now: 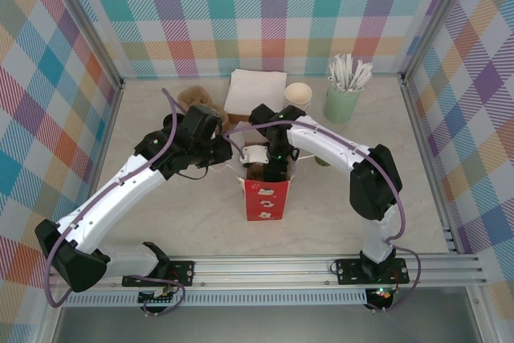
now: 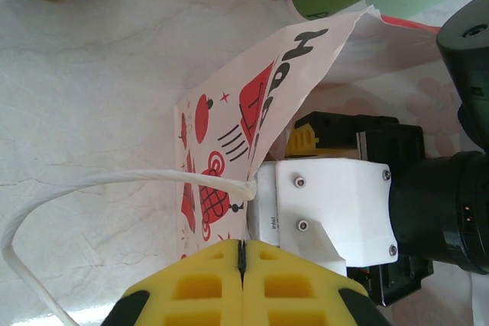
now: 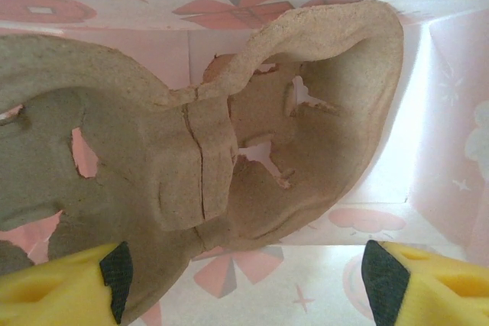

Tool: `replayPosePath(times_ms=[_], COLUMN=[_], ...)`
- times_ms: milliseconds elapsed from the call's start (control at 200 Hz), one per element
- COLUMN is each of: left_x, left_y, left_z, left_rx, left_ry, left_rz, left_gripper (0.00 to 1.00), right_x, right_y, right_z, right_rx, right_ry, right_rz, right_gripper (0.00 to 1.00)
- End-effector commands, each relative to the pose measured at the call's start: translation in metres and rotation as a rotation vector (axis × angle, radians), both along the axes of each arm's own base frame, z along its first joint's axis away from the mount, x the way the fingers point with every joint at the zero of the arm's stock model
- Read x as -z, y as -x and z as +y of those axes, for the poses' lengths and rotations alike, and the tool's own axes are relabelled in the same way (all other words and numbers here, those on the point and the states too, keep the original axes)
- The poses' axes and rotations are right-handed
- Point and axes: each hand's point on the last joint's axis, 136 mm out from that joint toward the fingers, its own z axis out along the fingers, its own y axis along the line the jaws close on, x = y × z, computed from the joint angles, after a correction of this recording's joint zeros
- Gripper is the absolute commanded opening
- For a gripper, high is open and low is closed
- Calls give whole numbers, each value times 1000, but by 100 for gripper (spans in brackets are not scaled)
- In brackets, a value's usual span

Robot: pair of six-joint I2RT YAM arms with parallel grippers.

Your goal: Pack the takeout coffee

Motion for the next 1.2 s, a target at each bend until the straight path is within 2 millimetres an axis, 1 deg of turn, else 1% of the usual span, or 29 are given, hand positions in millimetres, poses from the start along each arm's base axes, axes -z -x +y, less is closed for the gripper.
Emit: replayPosePath(times_ms=[0,185,340,430,505,600,665,815,910,1055,1135,1200], left_x=[-16,-16,-16,-18,-23,-30,-36,-52,-57,-63,-65,-65], left_y=[-4,-5,-5,-5,-3,1,5,14,15,9,2,-4], left_z=[-16,-18,-20,-18,-15,-10,-8,6,16,32,37,37], left_rx=[43,49,51,47,42,42,48,31,11,-23,-27,-15], left_ry=[86,93,95,94,93,97,105,116,131,186,219,240], left_rz=[-48,-43,-42,-46,-56,-68,-81,-114,-119,-108,-98,-94], left_gripper=[0,0,0,12,18,22,31,46,54,59,62,63], right_x=[25,33,35,32,27,19,13,4,-1,-10,-14,-17], right_y=[9,9,10,11,11,10,9,5,4,2,2,1], right_z=[0,4,4,5,8,14,16,18,18,19,19,19], right_rx=[-41,-38,-37,-37,-32,-21,-16,-11,-9,-11,-14,-13], right_ry=[57,58,55,39,19,-20,-38,-50,-60,-82,-87,-94], right_rz=[45,64,70,68,66,62,55,38,27,2,-11,-23], right_gripper=[81,81,80,80,80,80,81,81,81,81,81,82])
